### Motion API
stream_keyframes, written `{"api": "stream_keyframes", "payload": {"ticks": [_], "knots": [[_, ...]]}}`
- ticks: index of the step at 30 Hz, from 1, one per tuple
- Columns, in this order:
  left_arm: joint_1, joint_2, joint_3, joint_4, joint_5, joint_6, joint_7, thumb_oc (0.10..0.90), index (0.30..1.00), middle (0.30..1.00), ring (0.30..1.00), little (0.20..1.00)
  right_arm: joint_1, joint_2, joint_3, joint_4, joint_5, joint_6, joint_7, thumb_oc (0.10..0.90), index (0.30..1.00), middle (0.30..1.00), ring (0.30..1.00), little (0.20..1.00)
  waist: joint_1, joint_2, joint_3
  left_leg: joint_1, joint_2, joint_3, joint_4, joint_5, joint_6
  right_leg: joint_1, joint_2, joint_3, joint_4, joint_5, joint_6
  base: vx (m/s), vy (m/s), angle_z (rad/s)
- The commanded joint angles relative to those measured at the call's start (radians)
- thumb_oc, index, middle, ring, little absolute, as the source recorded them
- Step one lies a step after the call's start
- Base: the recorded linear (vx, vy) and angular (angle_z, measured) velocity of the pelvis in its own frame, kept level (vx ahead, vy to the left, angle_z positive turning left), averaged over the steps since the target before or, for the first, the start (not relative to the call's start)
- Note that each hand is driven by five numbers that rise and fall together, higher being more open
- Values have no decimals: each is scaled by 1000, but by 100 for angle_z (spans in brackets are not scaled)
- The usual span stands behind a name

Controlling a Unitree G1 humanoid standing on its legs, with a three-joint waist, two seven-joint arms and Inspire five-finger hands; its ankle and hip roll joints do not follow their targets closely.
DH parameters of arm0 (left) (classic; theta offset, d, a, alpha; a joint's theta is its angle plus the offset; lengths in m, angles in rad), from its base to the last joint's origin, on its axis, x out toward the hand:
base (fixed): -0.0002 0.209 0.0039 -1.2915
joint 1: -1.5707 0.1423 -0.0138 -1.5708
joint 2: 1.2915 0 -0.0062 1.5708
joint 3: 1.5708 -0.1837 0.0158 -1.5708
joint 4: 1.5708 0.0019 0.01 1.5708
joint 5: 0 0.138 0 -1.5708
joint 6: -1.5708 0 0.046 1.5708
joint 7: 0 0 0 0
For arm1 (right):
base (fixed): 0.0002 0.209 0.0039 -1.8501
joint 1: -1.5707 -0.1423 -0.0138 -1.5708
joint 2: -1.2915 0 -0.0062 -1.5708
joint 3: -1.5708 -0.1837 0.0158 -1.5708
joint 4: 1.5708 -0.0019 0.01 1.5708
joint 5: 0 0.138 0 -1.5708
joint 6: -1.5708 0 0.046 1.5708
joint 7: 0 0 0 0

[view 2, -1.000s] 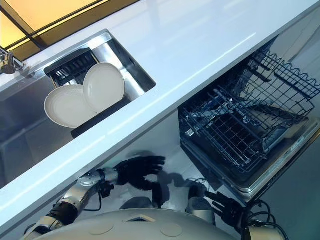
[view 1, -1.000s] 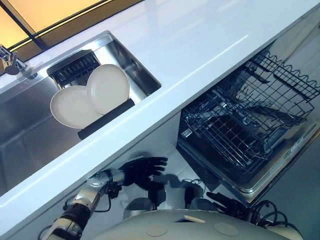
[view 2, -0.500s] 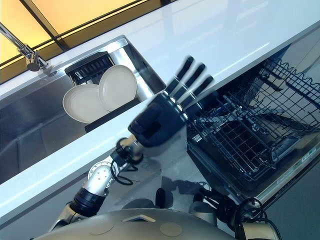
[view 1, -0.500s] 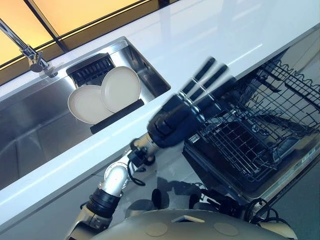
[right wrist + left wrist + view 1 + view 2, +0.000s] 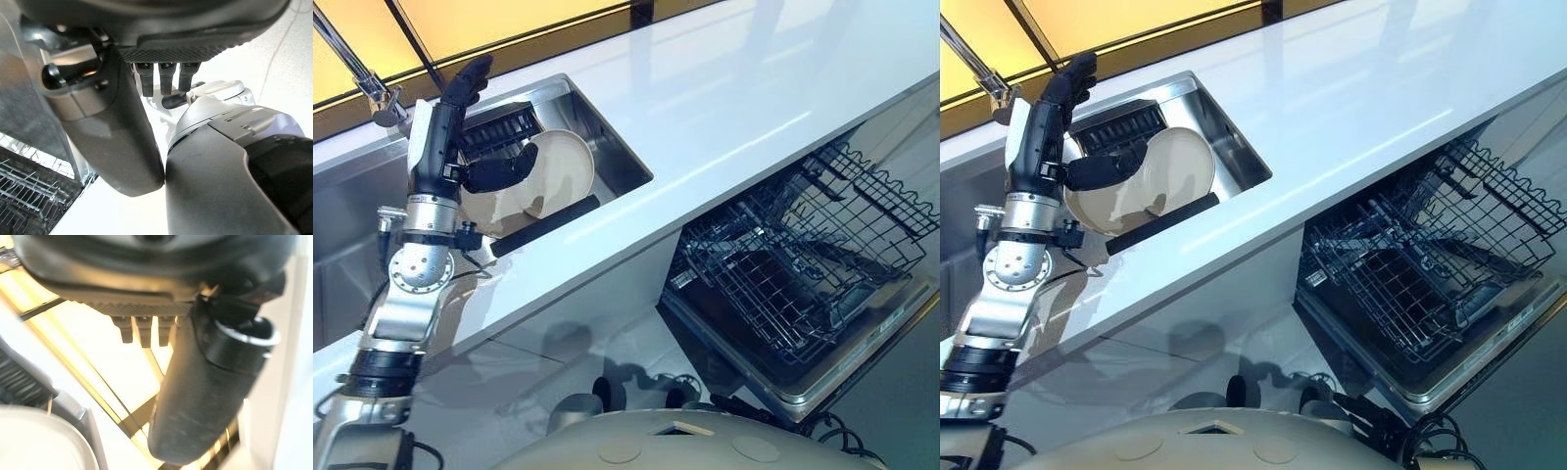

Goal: Pick up plates and place into dishwasher.

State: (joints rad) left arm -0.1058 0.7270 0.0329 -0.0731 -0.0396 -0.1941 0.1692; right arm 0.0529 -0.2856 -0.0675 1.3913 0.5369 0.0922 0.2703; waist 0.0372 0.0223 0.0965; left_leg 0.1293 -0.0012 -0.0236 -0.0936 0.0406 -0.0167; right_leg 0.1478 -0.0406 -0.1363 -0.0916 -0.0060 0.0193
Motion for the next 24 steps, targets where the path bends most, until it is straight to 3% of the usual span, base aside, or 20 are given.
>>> {"api": "stream_keyframes", "payload": {"ticks": [1,9,24], "knots": [[-225,44,15,61,15,12,19,800,900,900,900,900,0,-37,-29,32,-37,14,8,800,900,900,900,900,-26,52,-43,-2,-80,-7,27,-124,66,-61,67,3,161,-161,4,82,95,-7],[-290,164,12,319,-41,115,-80,800,900,900,900,900,10,-53,-27,13,-64,35,-25,800,900,900,900,900,-54,58,-25,-2,-85,25,58,-140,76,-68,59,31,176,-157,18,93,103,-13],[-421,230,-15,563,-145,155,-193,800,900,900,900,900,-2,-92,-23,-57,-85,53,-23,800,900,900,900,900,-88,60,75,-88,-103,75,112,-153,107,-201,31,89,249,-125,62,37,107,-12]]}}
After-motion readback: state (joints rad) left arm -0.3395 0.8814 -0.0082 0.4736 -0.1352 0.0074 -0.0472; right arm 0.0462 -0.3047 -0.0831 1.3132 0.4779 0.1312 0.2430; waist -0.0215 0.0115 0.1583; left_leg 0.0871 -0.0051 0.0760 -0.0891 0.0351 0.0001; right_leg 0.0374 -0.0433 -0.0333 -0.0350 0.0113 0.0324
